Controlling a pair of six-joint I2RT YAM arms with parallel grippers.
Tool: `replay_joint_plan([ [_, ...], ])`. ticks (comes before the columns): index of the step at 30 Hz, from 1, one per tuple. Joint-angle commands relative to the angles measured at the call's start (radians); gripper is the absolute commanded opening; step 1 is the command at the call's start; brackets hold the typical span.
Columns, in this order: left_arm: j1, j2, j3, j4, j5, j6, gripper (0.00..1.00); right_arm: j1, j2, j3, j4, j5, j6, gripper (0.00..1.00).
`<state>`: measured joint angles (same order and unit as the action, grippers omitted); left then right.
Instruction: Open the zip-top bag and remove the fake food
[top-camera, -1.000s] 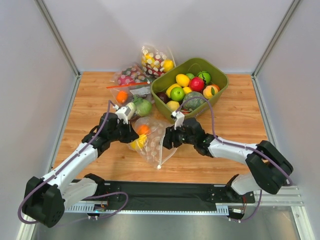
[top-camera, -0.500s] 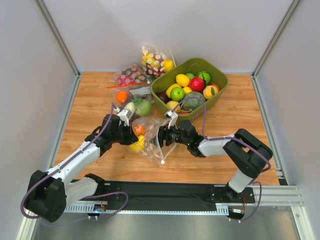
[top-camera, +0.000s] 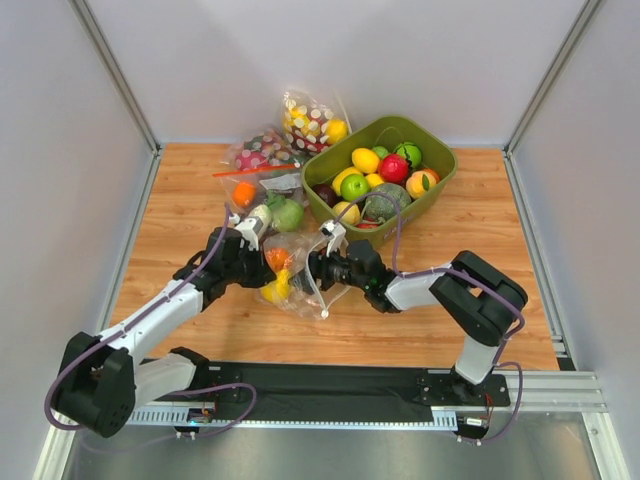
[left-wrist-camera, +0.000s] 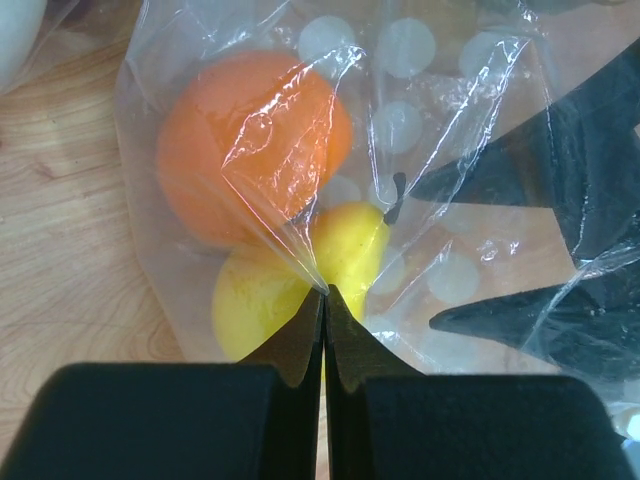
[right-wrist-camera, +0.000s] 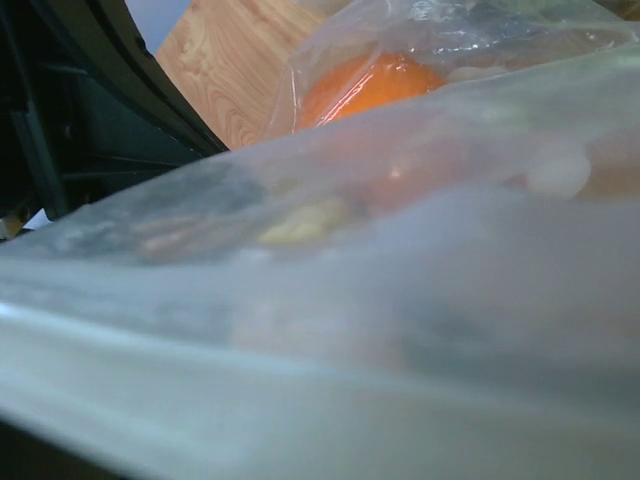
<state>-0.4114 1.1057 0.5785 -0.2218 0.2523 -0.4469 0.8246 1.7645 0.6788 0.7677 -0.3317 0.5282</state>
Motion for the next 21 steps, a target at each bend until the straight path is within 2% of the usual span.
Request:
replay_joint_plan([
  [1,0.003,0.031,-0.012,0.004,0.002,-0.004,0.0,0.021,0.019,0.044,0.079,0.008,-0.004,0.66],
  [13,0.005,0.005,-0.023,0.018,0.036,-0.01,0.0,0.042,0.098,0.093,0.128,0.031,0.004,0.65],
  [21,0.003,-0.009,-0.039,0.042,0.081,-0.035,0.0,0.042,0.177,0.111,0.243,-0.01,0.042,0.62],
])
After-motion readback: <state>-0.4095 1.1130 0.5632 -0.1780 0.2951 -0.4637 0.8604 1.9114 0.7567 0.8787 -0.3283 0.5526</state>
